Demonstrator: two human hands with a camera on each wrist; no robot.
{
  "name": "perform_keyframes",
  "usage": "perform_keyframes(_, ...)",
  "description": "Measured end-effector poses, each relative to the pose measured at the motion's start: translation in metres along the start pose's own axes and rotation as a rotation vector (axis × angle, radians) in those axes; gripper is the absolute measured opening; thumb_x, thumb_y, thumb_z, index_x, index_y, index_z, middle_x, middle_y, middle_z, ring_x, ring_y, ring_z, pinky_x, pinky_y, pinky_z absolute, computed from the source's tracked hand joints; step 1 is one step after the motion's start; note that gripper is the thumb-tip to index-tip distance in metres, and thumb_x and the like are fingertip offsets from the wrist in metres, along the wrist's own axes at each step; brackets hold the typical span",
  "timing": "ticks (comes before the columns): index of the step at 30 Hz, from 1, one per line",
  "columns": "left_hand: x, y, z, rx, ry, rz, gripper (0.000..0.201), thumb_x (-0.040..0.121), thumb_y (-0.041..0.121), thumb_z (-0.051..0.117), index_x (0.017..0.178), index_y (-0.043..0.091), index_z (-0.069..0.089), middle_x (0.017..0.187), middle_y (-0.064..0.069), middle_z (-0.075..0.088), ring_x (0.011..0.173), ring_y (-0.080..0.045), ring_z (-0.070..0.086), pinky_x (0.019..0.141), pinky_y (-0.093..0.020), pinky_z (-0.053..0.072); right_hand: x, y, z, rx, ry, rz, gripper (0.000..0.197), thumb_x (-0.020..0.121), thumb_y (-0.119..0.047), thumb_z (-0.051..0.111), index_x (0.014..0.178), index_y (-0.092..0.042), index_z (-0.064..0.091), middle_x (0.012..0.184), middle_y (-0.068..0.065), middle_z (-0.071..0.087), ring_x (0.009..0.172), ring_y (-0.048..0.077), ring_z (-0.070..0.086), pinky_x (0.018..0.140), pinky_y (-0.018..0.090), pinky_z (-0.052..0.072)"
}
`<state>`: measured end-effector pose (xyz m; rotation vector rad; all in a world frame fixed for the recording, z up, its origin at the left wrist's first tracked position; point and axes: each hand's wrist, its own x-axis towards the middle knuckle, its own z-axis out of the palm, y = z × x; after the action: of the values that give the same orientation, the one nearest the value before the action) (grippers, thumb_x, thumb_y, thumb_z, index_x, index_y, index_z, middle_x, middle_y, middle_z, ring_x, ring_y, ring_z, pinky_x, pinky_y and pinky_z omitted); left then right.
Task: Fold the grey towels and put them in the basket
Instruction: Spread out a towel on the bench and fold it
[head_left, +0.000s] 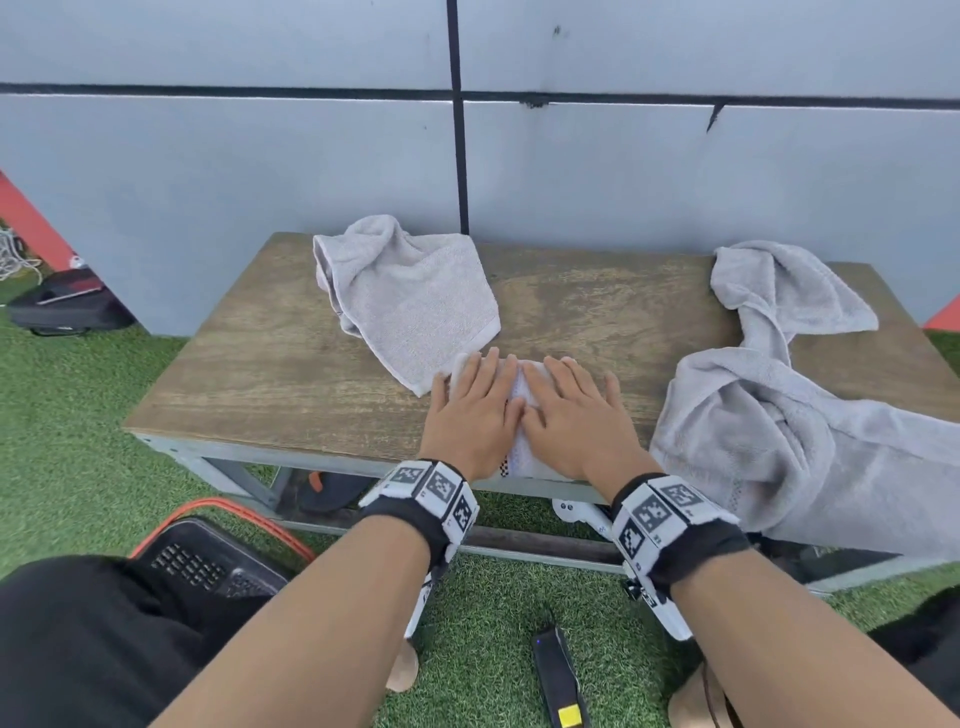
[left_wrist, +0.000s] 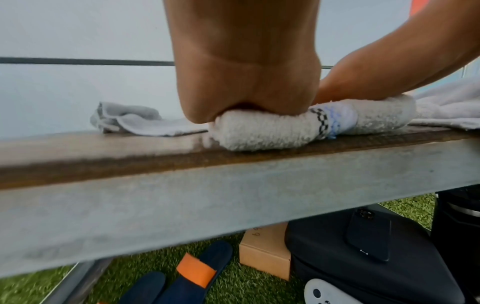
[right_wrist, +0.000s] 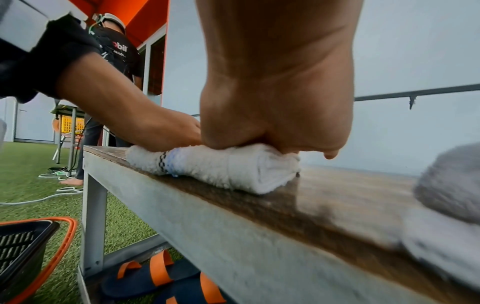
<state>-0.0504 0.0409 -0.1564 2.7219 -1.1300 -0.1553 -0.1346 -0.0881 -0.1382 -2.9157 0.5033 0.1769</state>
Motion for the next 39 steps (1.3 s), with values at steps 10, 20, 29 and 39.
perform_keyframes(10, -0.034, 0.007, -0.017, -0.124, 0.251, -0.090, 0.056, 0.105, 0.038, 0.029, 0.154, 0.011, 0.027, 0.167, -0.014, 0.009, 0.156, -0.027, 0.001, 0.123, -0.048, 0.017, -0.027, 0.007, -0.040, -0.272, 0.071, 0.210, 0.054, 0.096, -0.062, 0.033, 0.093, -0.019, 0.065, 0.102, 0.005, 0.070, 0.102, 0.025, 0.064, 0.107, 0.048, 0.030)
perform_keyframes(20, -0.034, 0.015, 0.015, -0.208, 0.081, -0.052, 0.060, 0.107, 0.045, 0.015, 0.161, 0.023, 0.002, 0.169, 0.005, -0.006, 0.155, -0.017, 0.002, 0.126, -0.045, 0.008, -0.023, 0.014, 0.009, 0.158, 0.064, 0.004, 0.060, 0.106, -0.046, 0.021, 0.161, -0.026, 0.007, 0.169, -0.006, -0.007, 0.155, 0.014, -0.009, 0.125, 0.051, 0.009)
perform_keyframes(29, -0.026, 0.008, 0.002, -0.432, 0.016, -0.123, 0.059, 0.107, 0.018, 0.026, 0.161, 0.017, 0.003, 0.169, 0.000, 0.003, 0.155, -0.011, 0.002, 0.125, -0.037, -0.004, -0.019, 0.017, 0.022, 0.224, 0.059, 0.044, 0.061, 0.107, -0.048, 0.017, 0.161, -0.029, -0.003, 0.167, -0.002, -0.020, 0.152, 0.015, -0.023, 0.126, 0.048, -0.001)
perform_keyframes(39, -0.050, 0.013, -0.001, -0.408, -0.007, -0.217, 0.060, 0.105, 0.029, 0.031, 0.161, 0.017, 0.014, 0.169, 0.002, 0.004, 0.155, -0.013, -0.003, 0.124, -0.043, -0.006, -0.045, 0.016, 0.023, 0.183, 0.040, 0.020, 0.065, 0.107, -0.050, 0.021, 0.162, -0.022, 0.000, 0.168, 0.006, -0.014, 0.154, 0.020, -0.019, 0.121, 0.033, -0.011)
